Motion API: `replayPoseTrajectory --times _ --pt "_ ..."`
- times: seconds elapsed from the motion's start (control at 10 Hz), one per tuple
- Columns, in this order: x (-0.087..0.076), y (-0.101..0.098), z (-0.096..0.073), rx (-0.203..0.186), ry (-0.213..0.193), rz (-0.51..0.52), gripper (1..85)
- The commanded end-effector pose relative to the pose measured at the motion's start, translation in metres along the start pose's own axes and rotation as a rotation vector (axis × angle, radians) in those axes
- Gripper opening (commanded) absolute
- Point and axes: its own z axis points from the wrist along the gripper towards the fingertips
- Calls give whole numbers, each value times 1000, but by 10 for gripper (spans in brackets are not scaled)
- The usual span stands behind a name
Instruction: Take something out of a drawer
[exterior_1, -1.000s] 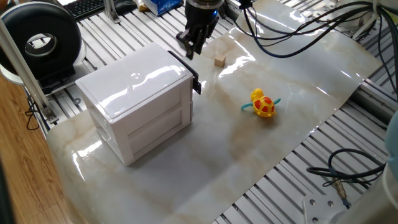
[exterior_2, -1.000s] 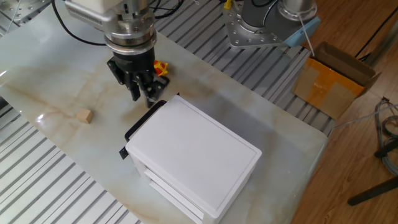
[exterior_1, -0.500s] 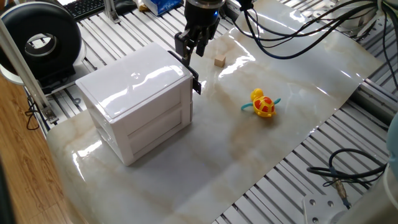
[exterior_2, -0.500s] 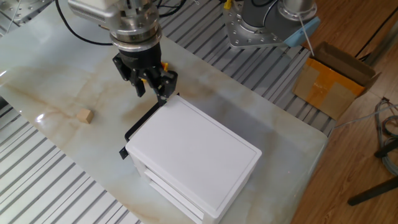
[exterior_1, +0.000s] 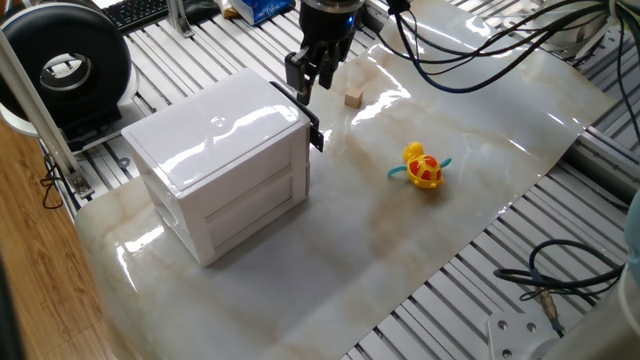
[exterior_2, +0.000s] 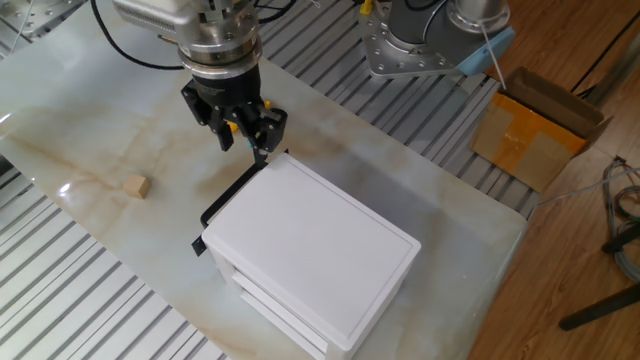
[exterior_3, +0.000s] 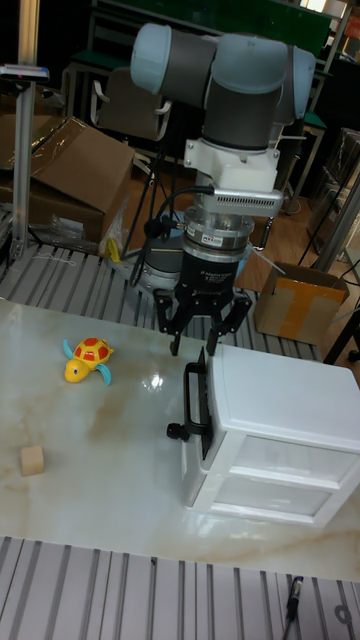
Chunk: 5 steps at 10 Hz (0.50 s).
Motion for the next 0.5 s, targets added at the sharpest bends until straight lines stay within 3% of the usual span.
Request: replayPoseTrajectory --times 0.0,0.4 --pt "-8 -4 5 5 -7 -11 527" --pt "-29 -17 29 18 -23 -37 523"
